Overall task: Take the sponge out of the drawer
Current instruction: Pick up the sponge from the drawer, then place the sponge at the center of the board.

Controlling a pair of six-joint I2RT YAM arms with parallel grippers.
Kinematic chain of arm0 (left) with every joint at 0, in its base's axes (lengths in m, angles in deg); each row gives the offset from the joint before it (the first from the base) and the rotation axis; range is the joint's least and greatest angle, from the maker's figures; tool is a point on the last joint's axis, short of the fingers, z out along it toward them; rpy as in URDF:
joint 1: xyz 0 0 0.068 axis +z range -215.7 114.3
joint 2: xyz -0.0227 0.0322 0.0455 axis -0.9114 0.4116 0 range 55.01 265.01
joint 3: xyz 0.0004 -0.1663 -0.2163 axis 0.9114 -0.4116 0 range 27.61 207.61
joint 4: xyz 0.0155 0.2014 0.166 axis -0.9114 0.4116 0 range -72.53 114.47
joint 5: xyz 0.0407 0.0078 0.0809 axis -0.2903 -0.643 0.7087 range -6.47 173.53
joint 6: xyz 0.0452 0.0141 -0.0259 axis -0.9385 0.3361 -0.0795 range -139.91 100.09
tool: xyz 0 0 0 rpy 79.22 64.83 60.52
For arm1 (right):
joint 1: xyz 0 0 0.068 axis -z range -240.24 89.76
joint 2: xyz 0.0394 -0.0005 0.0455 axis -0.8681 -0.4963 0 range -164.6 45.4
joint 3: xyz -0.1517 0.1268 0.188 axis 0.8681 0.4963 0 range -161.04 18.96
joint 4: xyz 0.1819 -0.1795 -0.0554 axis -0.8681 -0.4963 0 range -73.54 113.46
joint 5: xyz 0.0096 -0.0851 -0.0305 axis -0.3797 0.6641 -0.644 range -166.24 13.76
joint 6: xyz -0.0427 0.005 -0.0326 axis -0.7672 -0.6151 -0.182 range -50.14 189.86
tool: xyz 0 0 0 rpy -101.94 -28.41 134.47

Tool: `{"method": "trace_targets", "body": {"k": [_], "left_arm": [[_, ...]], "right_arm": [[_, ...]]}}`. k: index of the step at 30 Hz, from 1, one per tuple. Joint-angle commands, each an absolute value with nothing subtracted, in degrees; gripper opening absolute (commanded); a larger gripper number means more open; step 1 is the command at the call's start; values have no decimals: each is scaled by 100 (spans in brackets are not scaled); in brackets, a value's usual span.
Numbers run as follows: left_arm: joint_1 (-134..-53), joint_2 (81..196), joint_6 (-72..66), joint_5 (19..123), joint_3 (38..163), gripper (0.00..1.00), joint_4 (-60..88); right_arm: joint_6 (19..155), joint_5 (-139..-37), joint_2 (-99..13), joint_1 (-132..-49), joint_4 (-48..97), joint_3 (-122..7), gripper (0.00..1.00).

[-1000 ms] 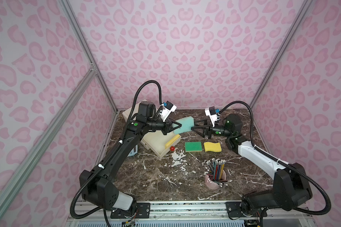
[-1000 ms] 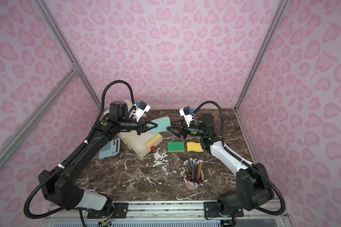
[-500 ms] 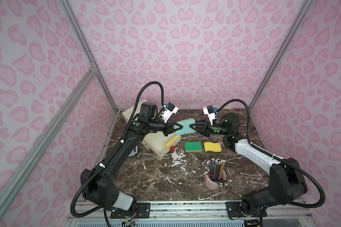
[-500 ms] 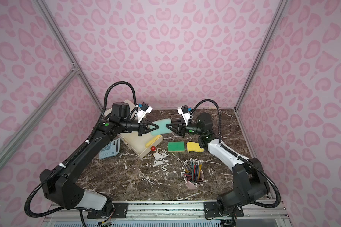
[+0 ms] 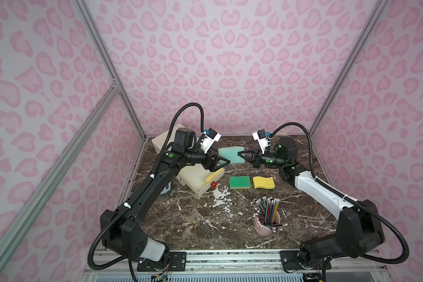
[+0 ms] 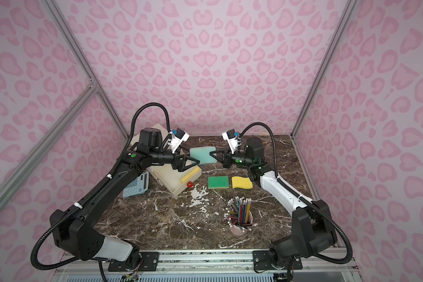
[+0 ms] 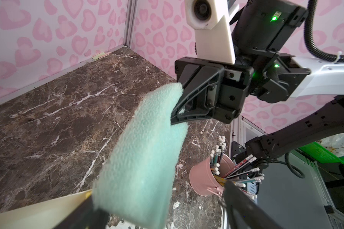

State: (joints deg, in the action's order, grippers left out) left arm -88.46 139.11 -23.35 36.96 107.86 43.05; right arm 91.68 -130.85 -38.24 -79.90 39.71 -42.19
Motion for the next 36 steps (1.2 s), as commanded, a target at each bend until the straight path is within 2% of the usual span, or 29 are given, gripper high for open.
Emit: {"method": "trace_targets", "body": {"k": [1, 5, 12, 20, 28, 36], "left_arm": [[-8829, 13817, -2395, 3963, 10744, 98, 4096], [-8803, 13713, -2438, 4187, 10632, 98, 4038], [-8564, 13527, -2348, 4258, 10389, 98, 3801], [-8417, 13570, -2211, 4169, 10340, 98, 3676], [-8369, 13519, -2186, 4304, 10303, 98, 3672], [-8308, 13577, -2131, 4350, 10298, 98, 3665]], "right_arm": [[9147, -12660, -3800, -7816, 3210, -4324, 0], [9170, -12414, -3892, -7501, 2489, -4315, 0], [9193, -11993, -3762, -7452, 1799, -3587, 0], [9457, -12179, -3929, -7462, 1980, -2710, 0], [9457, -12142, -4558, -7761, 1777, -2702, 0], [9582, -12000, -4567, -7783, 1707, -2453, 0]]}}
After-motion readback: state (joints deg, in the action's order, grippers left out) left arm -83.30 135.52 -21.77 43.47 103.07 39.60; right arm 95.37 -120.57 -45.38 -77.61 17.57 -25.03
